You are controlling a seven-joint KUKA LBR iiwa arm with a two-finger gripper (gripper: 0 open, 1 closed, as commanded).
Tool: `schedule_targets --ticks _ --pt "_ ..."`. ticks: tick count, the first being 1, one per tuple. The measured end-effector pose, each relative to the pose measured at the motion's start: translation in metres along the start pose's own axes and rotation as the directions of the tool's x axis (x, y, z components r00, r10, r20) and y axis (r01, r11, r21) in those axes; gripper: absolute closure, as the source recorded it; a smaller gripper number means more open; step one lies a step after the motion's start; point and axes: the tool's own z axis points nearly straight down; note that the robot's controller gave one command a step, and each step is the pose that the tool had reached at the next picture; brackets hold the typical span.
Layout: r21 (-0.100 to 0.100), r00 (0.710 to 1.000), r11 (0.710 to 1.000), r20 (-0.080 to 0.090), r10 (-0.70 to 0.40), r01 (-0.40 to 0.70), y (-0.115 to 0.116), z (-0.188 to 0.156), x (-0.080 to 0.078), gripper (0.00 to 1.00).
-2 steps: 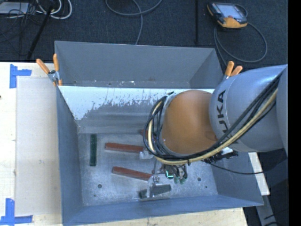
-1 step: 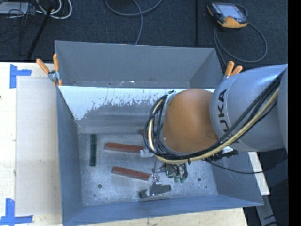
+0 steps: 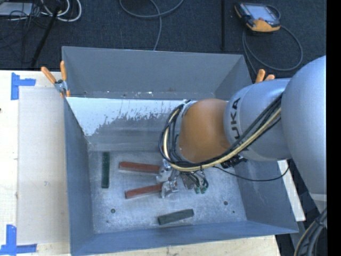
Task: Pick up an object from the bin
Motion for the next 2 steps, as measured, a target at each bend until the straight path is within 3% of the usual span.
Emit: schedule_targets --ticks 1,2 --pt "0.0 1.0 1.0 0.0 0.0 0.0 0.0 0.0 0.0 1.0" --pt "0.001 0.999 0.999 -0.011 -0.05 0.05 0.002 -0.083 -0.025 0.0"
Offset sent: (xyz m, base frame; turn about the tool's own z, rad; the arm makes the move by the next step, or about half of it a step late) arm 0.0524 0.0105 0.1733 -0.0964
